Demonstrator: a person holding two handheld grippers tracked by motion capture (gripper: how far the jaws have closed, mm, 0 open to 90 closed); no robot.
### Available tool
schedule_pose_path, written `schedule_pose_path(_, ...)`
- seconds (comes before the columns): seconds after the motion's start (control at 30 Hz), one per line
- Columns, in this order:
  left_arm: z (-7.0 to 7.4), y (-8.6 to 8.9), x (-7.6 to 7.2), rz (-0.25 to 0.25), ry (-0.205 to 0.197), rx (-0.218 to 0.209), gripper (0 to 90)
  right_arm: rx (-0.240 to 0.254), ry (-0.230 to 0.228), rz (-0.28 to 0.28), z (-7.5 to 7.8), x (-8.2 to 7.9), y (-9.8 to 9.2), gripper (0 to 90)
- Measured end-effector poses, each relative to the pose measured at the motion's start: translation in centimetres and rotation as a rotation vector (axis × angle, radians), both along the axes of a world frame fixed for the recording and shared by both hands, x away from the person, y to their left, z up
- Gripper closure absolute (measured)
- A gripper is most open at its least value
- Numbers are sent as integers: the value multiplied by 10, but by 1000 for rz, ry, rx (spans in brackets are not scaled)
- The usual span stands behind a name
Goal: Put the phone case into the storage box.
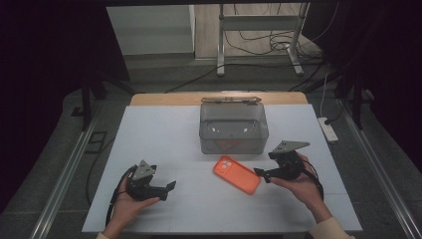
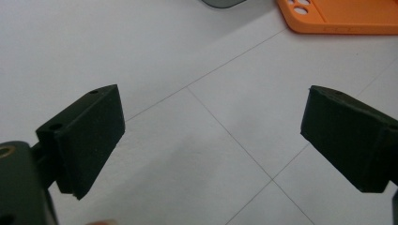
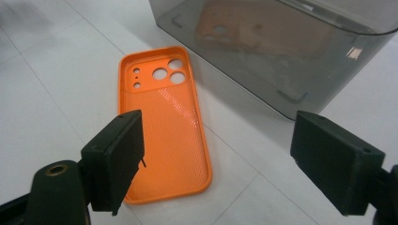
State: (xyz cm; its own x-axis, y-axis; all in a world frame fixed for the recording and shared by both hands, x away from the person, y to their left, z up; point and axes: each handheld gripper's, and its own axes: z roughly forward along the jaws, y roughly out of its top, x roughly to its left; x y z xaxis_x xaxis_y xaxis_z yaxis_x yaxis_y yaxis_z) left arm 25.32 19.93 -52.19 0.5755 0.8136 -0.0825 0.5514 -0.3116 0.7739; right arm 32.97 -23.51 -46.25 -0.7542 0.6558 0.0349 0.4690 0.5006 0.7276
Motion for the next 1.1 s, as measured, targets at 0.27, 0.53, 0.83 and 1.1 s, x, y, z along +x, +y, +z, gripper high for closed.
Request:
schedule_pose_path(0.27, 0, 0, 0, 2, 0, 1, 67, -12, -1, 15, 5, 2, 5, 182)
schedule_pose_path(0.53, 1, -1, -1, -5, -4, 1, 67, -13, 6, 15, 9, 5, 9, 179)
schedule_pose_path(0.83, 2, -1, -1, -4, -5, -1, 67, -16, 26, 30, 17, 9, 15, 194)
schedule_pose_path(1.1, 2, -1, -1, -5, -5, -2, 67, -41, 52, 43, 13, 16, 23, 188)
